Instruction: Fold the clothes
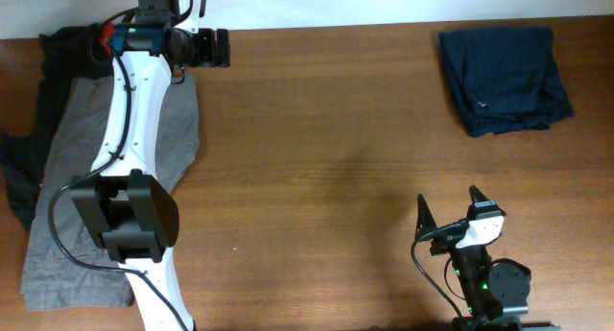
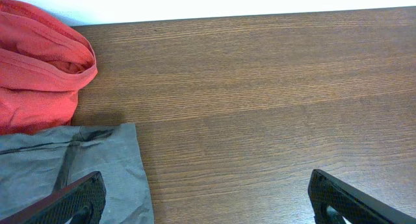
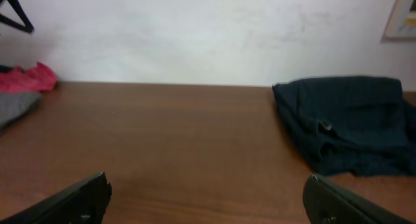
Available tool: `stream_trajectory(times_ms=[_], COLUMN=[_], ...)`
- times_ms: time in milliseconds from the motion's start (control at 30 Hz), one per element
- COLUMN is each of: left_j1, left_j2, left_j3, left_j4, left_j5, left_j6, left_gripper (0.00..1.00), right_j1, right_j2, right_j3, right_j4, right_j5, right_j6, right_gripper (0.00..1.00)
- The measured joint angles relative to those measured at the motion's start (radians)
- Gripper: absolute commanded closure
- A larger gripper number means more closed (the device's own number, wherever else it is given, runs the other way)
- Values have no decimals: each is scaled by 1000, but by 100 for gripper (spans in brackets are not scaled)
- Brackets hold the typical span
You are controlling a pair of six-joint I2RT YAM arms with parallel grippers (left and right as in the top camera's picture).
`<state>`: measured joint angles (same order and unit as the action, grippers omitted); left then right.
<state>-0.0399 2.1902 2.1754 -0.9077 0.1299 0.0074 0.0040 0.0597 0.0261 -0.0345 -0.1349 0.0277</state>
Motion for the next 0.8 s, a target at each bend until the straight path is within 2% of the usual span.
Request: stream_trajectory(times_ms=[133,800], left_j1=[0,0], left_j2=[0,0], left_j3=[0,0], left_j4=[0,0], left_j5=[0,0], left_j6=[0,0], left_gripper=[1,1], right_j1=[0,0], right_j2=[-43,-45], right_j3=[-13,-13], right_j4=[-29,-28], right_j5=[3,4], right_j6=[0,3], right_gripper=[1,1])
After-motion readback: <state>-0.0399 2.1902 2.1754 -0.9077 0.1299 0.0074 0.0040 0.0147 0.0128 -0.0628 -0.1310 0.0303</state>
